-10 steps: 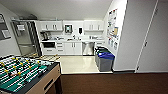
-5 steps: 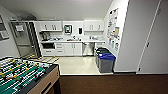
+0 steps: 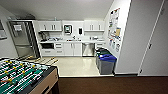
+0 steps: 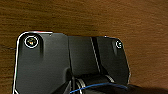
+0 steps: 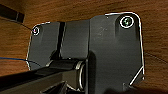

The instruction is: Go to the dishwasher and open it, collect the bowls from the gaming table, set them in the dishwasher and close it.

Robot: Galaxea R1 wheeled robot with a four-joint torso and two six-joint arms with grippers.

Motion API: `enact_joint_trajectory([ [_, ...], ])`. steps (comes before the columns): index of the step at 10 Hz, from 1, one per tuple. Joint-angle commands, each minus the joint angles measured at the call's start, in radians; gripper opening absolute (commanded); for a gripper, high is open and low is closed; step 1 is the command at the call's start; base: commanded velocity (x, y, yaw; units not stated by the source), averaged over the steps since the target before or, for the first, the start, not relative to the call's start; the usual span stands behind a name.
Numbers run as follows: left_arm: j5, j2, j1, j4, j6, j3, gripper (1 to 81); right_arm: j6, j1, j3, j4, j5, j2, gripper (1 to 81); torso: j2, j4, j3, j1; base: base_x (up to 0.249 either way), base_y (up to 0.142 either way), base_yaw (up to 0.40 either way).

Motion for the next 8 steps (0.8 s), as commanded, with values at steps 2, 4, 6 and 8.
enact_joint_trajectory([
  [2, 0.042, -0.005, -0.065, 0.001, 0.001, 0.012, 81.1, -0.002, 0.056, 0.008, 0.006, -0.051, -0.011, 81.1, 0.0, 0.0, 0.0, 0.0, 0.149, 0.0, 0.0],
  [4, 0.042, -0.005, -0.065, 0.001, 0.001, 0.012, 81.1, -0.002, 0.056, 0.008, 0.006, -0.051, -0.011, 81.1, 0.0, 0.0, 0.0, 0.0, 0.149, 0.0, 0.0],
  [6, 0.042, -0.005, -0.065, 0.001, 0.001, 0.012, 81.1, -0.002, 0.053, 0.008, 0.006, -0.051, -0.011, 81.1, 0.0, 0.0, 0.0, 0.0, 0.149, 0.0, 0.0],
  [8, 0.042, -0.005, -0.063, 0.001, 0.001, 0.012, 81.1, -0.002, 0.053, 0.005, 0.007, -0.051, -0.011, 81.1, 0.0, 0.0, 0.0, 0.0, 0.149, 0.0, 0.0],
])
